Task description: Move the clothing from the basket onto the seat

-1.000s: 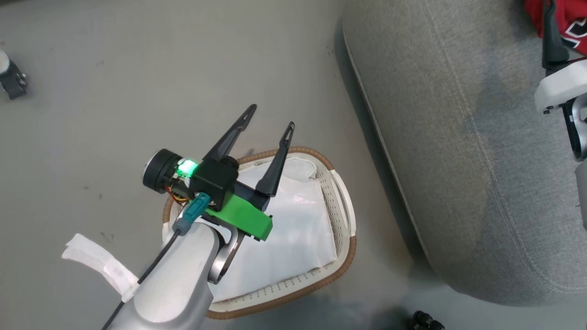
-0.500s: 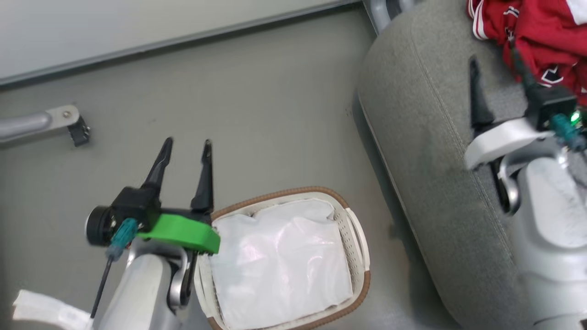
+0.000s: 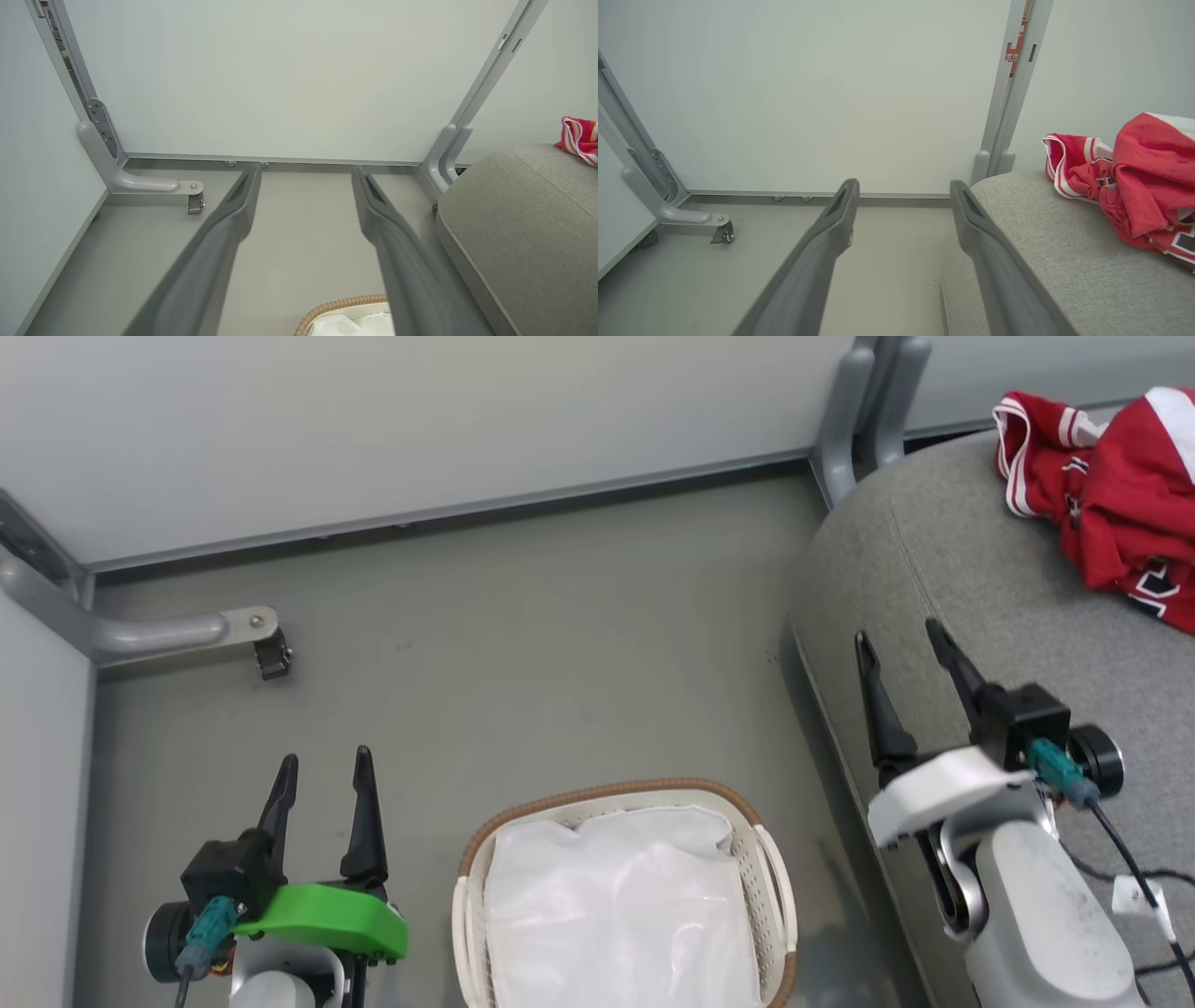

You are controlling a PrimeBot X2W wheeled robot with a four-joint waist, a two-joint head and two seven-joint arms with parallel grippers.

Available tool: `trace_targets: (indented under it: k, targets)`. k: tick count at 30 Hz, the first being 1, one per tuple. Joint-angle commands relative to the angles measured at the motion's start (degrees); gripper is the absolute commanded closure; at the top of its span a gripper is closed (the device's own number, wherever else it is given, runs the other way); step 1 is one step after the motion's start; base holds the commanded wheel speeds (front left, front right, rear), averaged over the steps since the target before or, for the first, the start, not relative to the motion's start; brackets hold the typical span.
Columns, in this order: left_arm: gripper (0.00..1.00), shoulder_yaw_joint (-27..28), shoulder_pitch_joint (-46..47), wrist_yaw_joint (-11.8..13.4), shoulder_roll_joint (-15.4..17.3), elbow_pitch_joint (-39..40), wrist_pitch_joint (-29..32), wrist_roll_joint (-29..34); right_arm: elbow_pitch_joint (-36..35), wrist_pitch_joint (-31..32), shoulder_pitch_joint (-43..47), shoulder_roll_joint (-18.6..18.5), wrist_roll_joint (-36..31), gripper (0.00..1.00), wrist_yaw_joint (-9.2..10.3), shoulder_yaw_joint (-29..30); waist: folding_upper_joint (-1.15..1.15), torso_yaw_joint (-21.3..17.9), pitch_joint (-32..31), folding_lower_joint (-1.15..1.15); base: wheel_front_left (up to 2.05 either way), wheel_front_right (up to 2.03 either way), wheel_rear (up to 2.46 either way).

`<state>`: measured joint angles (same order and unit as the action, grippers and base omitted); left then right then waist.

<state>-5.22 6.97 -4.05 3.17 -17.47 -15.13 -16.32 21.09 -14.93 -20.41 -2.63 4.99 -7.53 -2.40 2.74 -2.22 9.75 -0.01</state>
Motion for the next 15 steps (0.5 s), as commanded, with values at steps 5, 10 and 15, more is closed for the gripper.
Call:
trace_targets:
  k: [5, 10, 15]
  targets:
    - [0.0, 0.54, -2.93, -0.56, -0.18, -0.13, -0.01, 0.72, -3.8, -0.15, 7.27, -0.26, 2.37, 0.0, 0.08, 1.02, 0.0, 3.42, -4.55, 0.01, 0.0, 0.0, 0.0]
    - [0.0, -0.35, -4.11, -0.45, -0.26, -0.19, -0.02, -0.34, -5.92, -0.15, 11.27, -0.23, 3.11, 0.0, 0.08, 1.26, 0.0, 4.12, -5.84, 0.01, 0.0, 0.0, 0.0]
    - [0.0, -1.57, -4.82, -0.02, -0.26, 0.01, -0.02, -1.03, -6.08, -0.15, 13.16, -0.23, 1.8, 0.0, 0.08, 0.98, 0.0, 4.12, -6.68, 0.01, 0.0, 0.0, 0.0]
